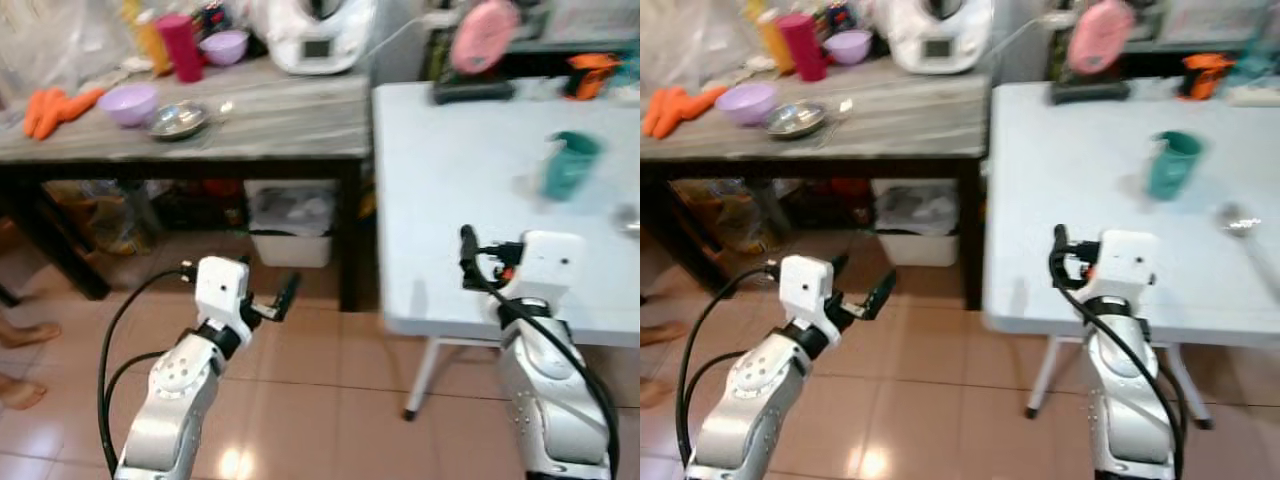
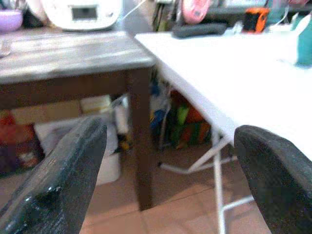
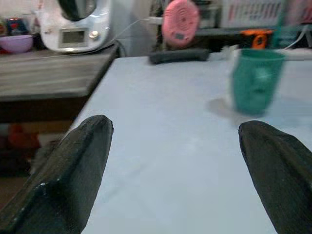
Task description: Setting the table
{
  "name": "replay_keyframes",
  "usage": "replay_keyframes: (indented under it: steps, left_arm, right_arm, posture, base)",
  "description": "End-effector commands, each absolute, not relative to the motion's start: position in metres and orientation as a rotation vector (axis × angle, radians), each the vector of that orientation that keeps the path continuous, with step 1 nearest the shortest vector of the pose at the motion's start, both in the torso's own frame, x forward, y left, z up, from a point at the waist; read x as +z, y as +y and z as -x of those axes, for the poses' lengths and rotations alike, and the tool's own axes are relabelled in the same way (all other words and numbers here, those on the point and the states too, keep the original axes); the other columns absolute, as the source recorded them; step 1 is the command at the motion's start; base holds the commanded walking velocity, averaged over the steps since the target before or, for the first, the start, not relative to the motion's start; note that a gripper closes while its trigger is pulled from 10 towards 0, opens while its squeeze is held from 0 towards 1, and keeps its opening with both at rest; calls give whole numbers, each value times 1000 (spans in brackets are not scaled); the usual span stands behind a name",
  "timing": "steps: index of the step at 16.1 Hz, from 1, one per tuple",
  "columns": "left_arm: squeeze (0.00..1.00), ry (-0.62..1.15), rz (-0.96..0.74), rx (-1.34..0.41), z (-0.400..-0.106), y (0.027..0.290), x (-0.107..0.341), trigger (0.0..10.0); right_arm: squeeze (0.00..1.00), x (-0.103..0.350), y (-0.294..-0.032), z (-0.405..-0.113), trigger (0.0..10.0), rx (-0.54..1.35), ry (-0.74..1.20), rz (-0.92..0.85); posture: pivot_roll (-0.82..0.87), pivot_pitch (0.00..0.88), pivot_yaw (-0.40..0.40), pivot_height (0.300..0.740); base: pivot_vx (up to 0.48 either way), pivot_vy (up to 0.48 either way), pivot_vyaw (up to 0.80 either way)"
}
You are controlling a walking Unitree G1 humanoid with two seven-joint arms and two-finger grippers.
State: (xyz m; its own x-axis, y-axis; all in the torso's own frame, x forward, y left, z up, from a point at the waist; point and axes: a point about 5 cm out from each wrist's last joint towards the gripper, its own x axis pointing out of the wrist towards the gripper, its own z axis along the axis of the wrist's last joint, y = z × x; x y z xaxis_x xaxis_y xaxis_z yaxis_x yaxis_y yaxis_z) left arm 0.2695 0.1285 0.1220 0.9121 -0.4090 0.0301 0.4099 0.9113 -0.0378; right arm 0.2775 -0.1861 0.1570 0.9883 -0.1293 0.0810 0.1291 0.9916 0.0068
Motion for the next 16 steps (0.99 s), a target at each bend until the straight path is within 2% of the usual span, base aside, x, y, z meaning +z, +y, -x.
replay_keyframes:
  steps: [1,11,12,16]
  left_arm:
    - [0,-6,29,-407,-268,136,120,10000]
    - [0,-2,37,-416,-268,133,119,10000]
    - [0,-10,72,-413,-268,133,120,10000]
    - [0,15,37,-443,-266,136,114,10000]
  right_arm:
    - [0,158,-179,-278,10000,-107,-84,-13]
    - [0,157,-183,-276,10000,-123,-76,3]
    - [0,156,-183,-275,10000,-126,-74,2]
    - [0,153,-184,-278,10000,-139,-46,0]
  posture:
    - [-206,76,78,740]
    - [-216,83,75,740]
    - [-217,85,76,740]
    - [-211,89,77,740]
  base:
    - [0,-480,0]
    - [0,-480,0]
    - [0,0,0]
    - [0,0,0]
